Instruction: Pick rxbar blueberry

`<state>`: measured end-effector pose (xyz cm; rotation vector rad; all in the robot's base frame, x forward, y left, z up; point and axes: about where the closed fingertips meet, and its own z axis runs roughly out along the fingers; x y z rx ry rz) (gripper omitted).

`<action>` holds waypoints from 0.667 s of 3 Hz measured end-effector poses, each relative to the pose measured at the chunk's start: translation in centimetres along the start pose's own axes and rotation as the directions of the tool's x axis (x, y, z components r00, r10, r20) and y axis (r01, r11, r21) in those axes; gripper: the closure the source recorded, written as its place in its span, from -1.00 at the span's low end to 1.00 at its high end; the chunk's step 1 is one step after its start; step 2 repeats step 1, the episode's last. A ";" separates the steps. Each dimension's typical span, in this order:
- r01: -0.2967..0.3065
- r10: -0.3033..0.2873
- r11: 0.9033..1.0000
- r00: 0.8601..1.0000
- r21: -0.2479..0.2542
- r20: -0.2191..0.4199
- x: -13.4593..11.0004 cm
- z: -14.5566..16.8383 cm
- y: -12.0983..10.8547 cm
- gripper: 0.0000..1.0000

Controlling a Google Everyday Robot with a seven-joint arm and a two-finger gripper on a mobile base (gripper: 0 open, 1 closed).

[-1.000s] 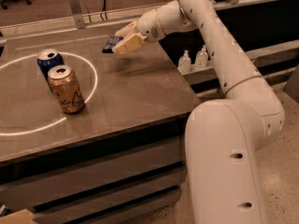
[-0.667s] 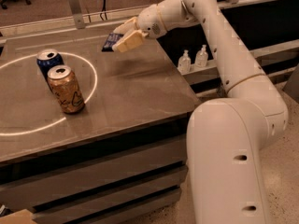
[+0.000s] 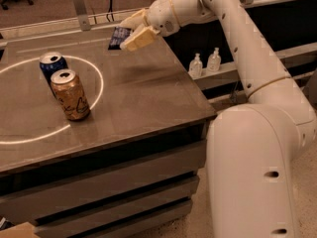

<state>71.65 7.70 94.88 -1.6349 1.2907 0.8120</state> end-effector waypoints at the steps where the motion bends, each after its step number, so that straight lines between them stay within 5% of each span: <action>1: 0.000 0.000 1.000 1.000 0.000 0.000 0.0 0.0 0.0 1.00; 2: 0.000 0.000 1.000 1.000 0.000 0.000 0.0 0.0 0.0 1.00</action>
Offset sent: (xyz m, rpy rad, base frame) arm 0.0000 0.0000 0.0000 0.0000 0.0000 0.0000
